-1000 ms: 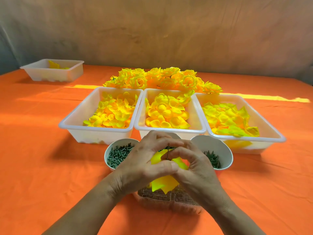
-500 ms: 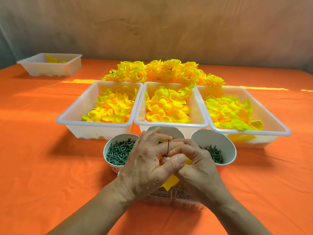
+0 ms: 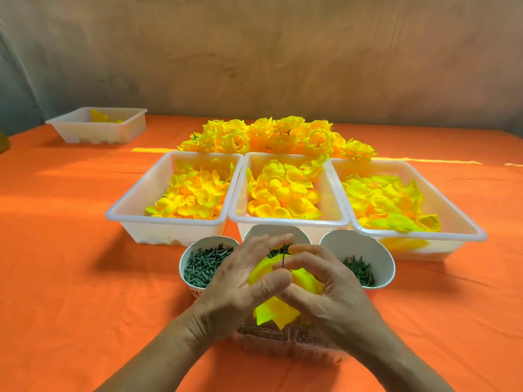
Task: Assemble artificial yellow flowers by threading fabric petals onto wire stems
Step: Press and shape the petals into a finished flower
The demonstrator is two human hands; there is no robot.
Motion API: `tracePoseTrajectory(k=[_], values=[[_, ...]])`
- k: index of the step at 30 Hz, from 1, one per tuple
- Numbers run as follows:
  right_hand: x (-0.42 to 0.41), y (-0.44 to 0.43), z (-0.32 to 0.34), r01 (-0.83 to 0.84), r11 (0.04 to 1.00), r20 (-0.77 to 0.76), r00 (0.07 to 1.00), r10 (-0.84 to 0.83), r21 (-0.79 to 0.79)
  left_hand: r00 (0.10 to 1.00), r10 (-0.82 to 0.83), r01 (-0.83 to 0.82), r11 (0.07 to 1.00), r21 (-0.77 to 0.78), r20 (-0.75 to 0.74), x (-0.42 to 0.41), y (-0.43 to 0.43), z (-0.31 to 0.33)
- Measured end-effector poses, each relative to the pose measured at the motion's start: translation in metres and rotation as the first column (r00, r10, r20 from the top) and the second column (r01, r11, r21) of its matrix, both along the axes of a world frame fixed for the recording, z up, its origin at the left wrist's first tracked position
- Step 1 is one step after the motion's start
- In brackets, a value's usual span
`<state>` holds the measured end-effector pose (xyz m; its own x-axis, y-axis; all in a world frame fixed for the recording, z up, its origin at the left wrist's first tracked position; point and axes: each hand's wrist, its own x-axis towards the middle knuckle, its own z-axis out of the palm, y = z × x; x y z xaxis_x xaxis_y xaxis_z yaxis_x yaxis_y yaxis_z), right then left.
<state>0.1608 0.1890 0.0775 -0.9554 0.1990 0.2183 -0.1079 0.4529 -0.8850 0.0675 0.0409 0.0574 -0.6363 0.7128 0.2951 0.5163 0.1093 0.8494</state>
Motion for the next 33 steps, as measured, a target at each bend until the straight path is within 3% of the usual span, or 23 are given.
tracePoseTrajectory(k=[3,7,10,16,20,23,28,31,33], values=[[0.000,0.004,-0.003,0.060,0.994,0.003,0.998,-0.060,0.089,0.982,0.060,-0.095,0.977,0.191,0.182,-0.011,-0.002,-0.003],[-0.001,0.002,-0.001,0.094,0.982,-0.012,0.996,-0.093,0.164,0.976,0.145,-0.180,0.959,0.221,0.166,-0.018,0.005,-0.001],[-0.003,0.003,0.002,0.110,0.980,-0.040,0.994,-0.105,0.165,0.958,0.147,-0.199,0.958,0.204,0.247,-0.022,0.010,-0.005],[-0.009,0.005,0.025,0.109,0.992,-0.139,0.985,-0.099,0.063,0.868,0.093,-0.248,0.932,0.265,0.488,-0.016,0.012,-0.002],[-0.015,0.005,0.059,0.026,0.999,-0.193,0.981,-0.035,-0.046,0.881,0.147,-0.320,0.885,0.338,0.450,-0.018,0.015,0.001],[-0.022,0.005,0.089,-0.061,0.979,-0.274,0.962,0.006,-0.193,0.837,0.048,-0.314,0.857,0.408,0.545,-0.025,0.016,0.013],[-0.043,0.015,0.118,-0.113,0.844,-0.334,0.939,-0.081,-0.524,0.796,0.034,-0.286,0.901,0.325,0.604,-0.039,0.009,0.028],[-0.062,0.023,0.108,-0.050,0.680,-0.180,0.976,-0.122,-0.732,0.772,0.022,-0.287,0.903,0.318,0.635,-0.041,0.012,0.045],[-0.070,0.028,0.095,-0.011,0.539,-0.055,0.996,-0.065,-0.842,0.771,0.043,-0.293,0.910,0.294,0.636,-0.041,0.016,0.054]])
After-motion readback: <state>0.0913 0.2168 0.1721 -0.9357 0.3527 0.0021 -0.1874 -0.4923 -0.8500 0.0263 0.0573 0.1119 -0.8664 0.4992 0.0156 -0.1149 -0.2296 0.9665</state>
